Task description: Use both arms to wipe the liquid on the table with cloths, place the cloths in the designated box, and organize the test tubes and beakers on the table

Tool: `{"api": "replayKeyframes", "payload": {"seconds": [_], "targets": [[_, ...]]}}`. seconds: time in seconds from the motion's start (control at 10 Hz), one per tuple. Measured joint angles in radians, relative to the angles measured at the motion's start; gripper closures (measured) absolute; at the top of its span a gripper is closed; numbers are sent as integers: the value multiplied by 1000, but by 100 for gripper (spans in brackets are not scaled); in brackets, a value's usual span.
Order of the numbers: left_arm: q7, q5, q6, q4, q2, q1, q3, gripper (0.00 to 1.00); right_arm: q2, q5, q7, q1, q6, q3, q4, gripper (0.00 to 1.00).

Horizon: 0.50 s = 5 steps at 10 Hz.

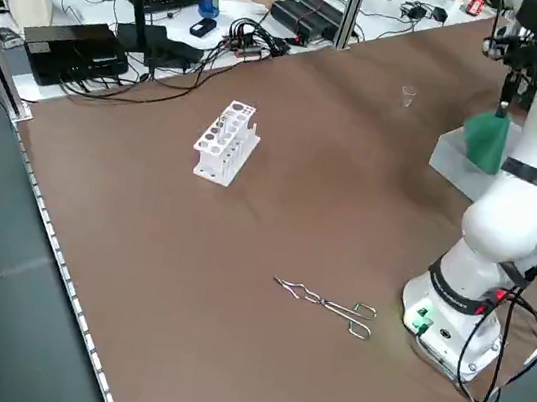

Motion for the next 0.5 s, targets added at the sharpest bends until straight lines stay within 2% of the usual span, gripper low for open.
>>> {"api": "replayKeyframes", "payload": {"seconds": [0.1, 0.2, 0.3, 0.5], "targets": [[-2, 6, 11, 0, 21, -12, 0, 85, 0, 35, 22, 39, -6, 0, -3, 96], [-2, 12, 20, 1, 31, -12, 0, 84, 0, 47, 38, 60, -7, 0, -5, 96], [-2, 19, 25, 4, 33, -7, 1, 74, 0, 51, 40, 62, -7, -3, -5, 96], [1, 67, 25, 32, 31, 8, 1, 44, 0, 45, 38, 43, -7, -28, -6, 96]]}}
